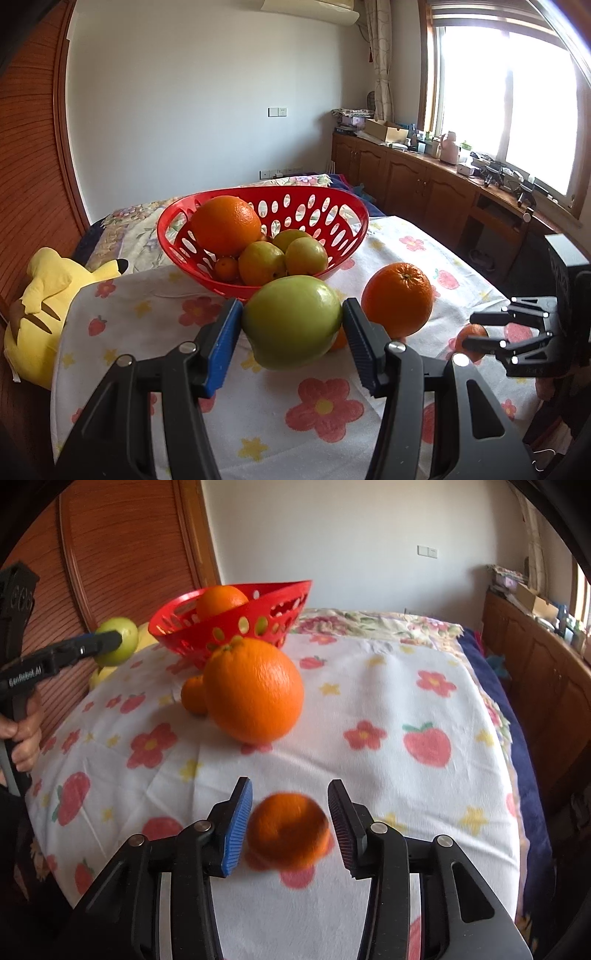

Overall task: Organize fruits
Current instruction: 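Lift the green apple and tangerine and carry both over the red basket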

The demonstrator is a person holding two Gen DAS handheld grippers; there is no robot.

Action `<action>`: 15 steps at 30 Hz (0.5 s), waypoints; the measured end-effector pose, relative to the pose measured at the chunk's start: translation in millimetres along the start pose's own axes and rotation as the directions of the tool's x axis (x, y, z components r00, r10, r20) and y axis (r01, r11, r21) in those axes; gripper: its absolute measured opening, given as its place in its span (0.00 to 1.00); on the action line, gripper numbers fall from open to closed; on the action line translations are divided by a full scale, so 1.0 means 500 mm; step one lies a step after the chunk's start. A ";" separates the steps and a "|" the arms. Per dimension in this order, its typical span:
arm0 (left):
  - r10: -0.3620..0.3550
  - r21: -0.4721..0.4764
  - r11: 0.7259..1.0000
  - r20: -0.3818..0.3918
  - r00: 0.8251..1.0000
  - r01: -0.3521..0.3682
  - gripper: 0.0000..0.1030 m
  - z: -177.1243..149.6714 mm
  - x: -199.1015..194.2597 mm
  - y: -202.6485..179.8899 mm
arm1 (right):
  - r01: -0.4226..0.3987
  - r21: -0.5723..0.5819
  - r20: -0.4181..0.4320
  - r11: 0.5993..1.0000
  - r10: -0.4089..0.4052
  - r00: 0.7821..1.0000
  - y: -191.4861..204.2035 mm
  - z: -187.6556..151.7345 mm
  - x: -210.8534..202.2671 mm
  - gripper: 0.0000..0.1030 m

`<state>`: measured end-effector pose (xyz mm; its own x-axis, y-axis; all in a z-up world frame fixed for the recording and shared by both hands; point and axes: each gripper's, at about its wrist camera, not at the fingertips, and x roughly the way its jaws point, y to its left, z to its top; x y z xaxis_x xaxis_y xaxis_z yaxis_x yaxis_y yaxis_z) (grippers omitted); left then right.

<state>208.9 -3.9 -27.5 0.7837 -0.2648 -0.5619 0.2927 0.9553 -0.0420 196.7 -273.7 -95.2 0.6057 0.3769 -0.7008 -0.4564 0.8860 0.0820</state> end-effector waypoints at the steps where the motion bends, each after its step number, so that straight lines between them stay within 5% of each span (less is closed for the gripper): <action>1: -0.002 0.000 1.000 0.002 1.000 0.002 0.53 0.002 -0.001 -0.001 | -0.002 0.006 0.001 1.000 0.002 1.000 0.000 -0.005 -0.002 0.47; 15: 0.003 -0.008 1.000 0.032 0.999 -0.003 0.53 0.039 0.017 0.029 | -0.050 -0.035 0.013 0.998 0.050 0.999 0.036 0.017 -0.016 0.43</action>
<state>230.5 5.0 -16.9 0.8018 -0.2658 -0.5353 0.2861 0.9571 -0.0467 189.3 -258.5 -82.3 0.5908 0.4244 -0.6862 -0.5084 0.8562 0.0918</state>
